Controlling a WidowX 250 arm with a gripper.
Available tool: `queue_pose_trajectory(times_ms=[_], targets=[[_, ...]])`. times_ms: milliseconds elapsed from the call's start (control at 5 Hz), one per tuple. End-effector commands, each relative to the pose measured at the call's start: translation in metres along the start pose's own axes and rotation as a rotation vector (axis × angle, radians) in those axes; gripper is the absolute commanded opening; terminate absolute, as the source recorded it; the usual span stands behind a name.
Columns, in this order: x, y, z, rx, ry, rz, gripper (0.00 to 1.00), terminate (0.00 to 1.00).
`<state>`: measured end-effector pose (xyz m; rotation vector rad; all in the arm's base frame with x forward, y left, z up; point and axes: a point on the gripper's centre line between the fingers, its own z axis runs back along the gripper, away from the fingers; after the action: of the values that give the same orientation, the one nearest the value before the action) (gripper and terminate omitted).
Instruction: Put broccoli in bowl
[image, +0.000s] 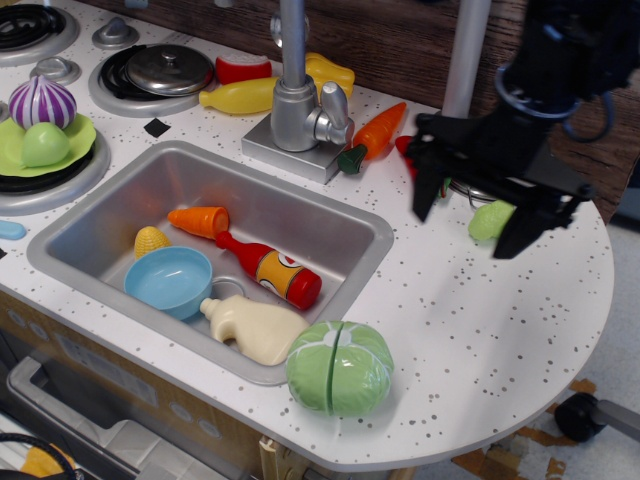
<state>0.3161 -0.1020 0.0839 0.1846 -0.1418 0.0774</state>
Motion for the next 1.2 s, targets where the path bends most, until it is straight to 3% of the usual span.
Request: queue_pose_trajectory(times_ms=[0, 200, 400, 1000], targets=[[0.038, -0.011, -0.003, -0.035, -0.102, 0.009, 1.00, 0.00], [0.057, -0.015, -0.009, -0.072, -0.104, -0.025, 1.00, 0.00], [0.073, -0.015, -0.026, -0.080, -0.155, -0.081, 1.00, 0.00], [0.095, -0.019, -0.064, -0.179, -0.180, -0.122, 1.00, 0.00]])
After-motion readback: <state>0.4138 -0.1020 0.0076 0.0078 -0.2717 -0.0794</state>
